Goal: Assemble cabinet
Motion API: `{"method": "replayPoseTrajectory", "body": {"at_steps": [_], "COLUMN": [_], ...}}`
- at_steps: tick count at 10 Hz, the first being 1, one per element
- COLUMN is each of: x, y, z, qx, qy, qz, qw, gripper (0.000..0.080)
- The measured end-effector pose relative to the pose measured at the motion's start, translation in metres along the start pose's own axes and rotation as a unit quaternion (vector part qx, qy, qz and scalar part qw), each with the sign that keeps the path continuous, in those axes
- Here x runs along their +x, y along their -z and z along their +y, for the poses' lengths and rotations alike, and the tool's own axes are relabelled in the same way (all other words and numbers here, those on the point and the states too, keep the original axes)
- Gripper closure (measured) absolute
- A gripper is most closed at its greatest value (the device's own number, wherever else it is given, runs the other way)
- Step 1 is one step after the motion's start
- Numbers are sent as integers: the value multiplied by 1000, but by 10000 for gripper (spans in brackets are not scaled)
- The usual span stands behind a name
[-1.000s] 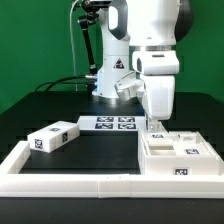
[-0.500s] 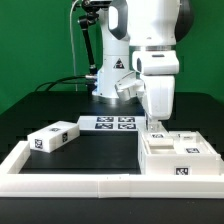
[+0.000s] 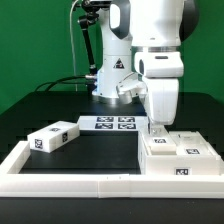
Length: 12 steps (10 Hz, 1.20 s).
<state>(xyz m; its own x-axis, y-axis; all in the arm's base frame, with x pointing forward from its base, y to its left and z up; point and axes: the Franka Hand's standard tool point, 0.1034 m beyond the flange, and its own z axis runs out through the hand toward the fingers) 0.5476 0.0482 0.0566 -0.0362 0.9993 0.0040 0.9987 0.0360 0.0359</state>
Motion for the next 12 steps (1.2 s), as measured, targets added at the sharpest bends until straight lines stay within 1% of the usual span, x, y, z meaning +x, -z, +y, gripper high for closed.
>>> {"method": "replayPoseTrajectory", "body": {"at_steps": [2, 4, 6, 12], "x": [0, -1, -1, -3], "y": [-1, 0, -1, 0], "z": [18, 28, 32, 32], "qx": [-4, -10, -9, -3], "qy": [-3, -4, -4, 17], "qz": [2, 3, 3, 0], "qw": [1000, 1000, 1000, 1000], "gripper": [728, 727, 727, 727]}}
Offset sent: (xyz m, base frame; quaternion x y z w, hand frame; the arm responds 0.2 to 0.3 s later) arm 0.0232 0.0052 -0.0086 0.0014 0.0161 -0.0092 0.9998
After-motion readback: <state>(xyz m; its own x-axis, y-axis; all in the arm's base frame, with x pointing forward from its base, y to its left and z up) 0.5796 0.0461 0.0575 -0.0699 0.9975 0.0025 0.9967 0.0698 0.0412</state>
